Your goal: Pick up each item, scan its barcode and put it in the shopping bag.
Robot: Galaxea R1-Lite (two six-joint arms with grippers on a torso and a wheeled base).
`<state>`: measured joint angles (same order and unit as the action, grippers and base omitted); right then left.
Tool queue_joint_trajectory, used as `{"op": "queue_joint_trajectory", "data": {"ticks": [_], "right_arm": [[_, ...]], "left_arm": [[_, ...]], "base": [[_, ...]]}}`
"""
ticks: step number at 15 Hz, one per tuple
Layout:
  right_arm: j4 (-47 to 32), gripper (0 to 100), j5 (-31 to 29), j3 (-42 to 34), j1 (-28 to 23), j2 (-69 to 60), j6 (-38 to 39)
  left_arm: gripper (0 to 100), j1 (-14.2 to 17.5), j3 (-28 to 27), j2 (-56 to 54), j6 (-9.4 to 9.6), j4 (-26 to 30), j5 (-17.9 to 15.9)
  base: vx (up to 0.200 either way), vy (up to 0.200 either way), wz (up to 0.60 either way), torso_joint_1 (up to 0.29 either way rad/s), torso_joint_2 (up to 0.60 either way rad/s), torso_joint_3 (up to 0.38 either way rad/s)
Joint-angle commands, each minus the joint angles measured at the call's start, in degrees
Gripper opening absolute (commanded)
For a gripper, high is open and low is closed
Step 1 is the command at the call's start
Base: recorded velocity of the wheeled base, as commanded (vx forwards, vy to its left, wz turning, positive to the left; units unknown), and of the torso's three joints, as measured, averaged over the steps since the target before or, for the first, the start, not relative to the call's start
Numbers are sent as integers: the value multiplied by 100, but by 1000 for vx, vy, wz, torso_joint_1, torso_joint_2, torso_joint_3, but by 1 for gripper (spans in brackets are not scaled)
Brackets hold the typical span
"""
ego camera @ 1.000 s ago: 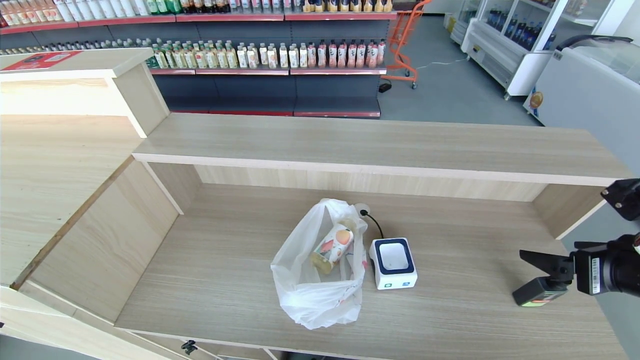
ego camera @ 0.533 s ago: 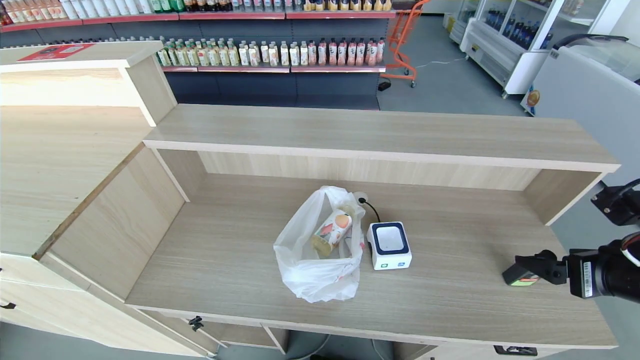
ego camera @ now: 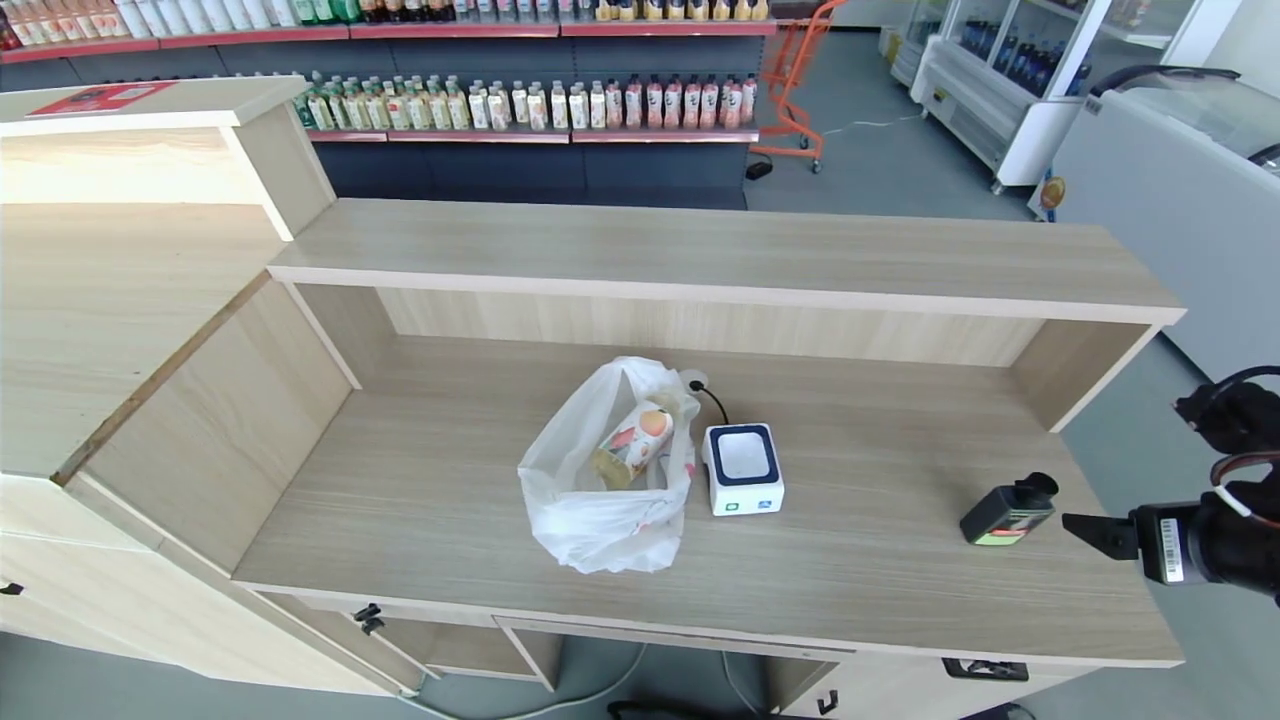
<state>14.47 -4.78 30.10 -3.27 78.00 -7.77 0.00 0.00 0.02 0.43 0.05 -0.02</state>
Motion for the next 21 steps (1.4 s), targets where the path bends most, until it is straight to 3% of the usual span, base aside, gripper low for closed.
{"op": "queue_joint_trajectory", "data": {"ticks": [1,5,7,16,18,19,21], "right_arm": [[3,100,-6,-13,-16,163,-32],[3,100,-67,-4,-218,576,-129],[21,100,-392,84,-262,823,-410],[47,100,-375,93,-201,1578,-1315],[478,100,-146,75,133,1745,-1280],[821,100,381,40,327,1886,-1280],[935,100,698,58,590,2035,-1306]], "left_arm": [[100,0,0,-2,-8,-5,2],[100,0,0,-2,-8,4,2],[100,0,0,-2,1,-5,2],[100,0,0,-2,-16,-5,2],[100,0,0,-2,-25,-5,2],[100,0,0,-2,-25,-5,2],[100,0,0,-2,-25,-5,2]], "base": [[0,-200,0,2,2,2],[0,-200,0,2,1,2],[0,-200,0,5,2,0],[0,-200,0,1,3,1],[0,0,0,0,0,0],[0,0,0,0,0,0],[0,0,0,0,0,0]]}}
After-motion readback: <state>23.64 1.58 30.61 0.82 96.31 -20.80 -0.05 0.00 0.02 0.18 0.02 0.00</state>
